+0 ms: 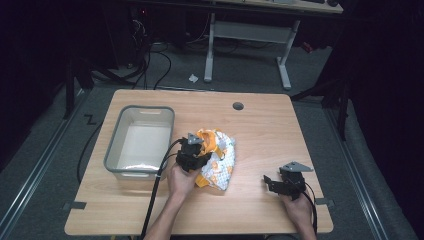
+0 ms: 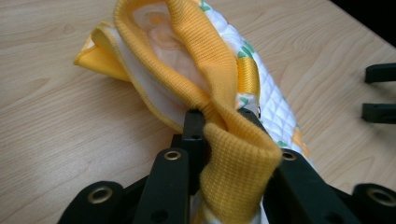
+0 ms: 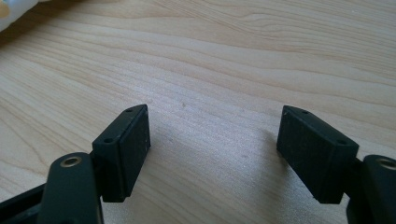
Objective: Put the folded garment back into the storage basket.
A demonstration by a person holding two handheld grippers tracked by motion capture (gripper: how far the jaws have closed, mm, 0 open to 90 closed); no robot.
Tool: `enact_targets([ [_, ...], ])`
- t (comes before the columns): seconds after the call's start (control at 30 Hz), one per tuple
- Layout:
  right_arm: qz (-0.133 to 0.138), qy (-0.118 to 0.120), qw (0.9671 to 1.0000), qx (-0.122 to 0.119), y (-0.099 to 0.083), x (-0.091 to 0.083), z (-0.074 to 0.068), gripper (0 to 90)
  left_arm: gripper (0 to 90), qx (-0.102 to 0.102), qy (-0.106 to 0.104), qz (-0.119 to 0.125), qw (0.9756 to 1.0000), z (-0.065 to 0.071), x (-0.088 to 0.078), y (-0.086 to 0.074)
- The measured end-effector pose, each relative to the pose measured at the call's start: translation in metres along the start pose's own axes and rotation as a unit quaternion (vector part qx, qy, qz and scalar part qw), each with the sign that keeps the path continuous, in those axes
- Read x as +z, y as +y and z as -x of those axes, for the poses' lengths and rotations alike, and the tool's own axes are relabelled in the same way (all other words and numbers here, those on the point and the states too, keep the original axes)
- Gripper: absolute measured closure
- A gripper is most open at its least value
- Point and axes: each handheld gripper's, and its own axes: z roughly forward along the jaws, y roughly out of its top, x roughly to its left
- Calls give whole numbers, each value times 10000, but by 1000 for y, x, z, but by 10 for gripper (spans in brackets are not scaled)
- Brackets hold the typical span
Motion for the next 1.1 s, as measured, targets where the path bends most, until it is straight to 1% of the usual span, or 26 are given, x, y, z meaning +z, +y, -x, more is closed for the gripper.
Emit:
enact_targets([
  [0.13,0,1,10000,-1,0,0,0,261,764,-5,-12,38,10000,0,-5,1],
  [0.3,1,0,10000,0,0,0,0,261,764,-56,-111,123,9998,-1,-11,2],
  [0.37,2,0,10000,1,0,0,0,261,764,3,-92,80,9999,1,-12,4],
  [0.43,2,0,10000,0,0,0,0,261,765,48,-87,95,9999,1,-14,7],
  [0.53,1,3,10000,1,0,0,0,261,765,63,-115,155,9998,2,-18,10],
  [0.67,2,4,10000,0,0,0,0,261,765,-19,-228,268,9994,1,-25,12],
  [0.8,3,7,10000,-2,0,0,0,261,765,-80,-251,329,9991,-2,-31,14],
  [0.93,3,4,10000,-2,0,0,0,261,765,18,-202,319,9993,-1,-36,17],
  [1.1,6,5,10000,-2,0,0,0,261,765,33,-204,397,9990,0,-43,21],
])
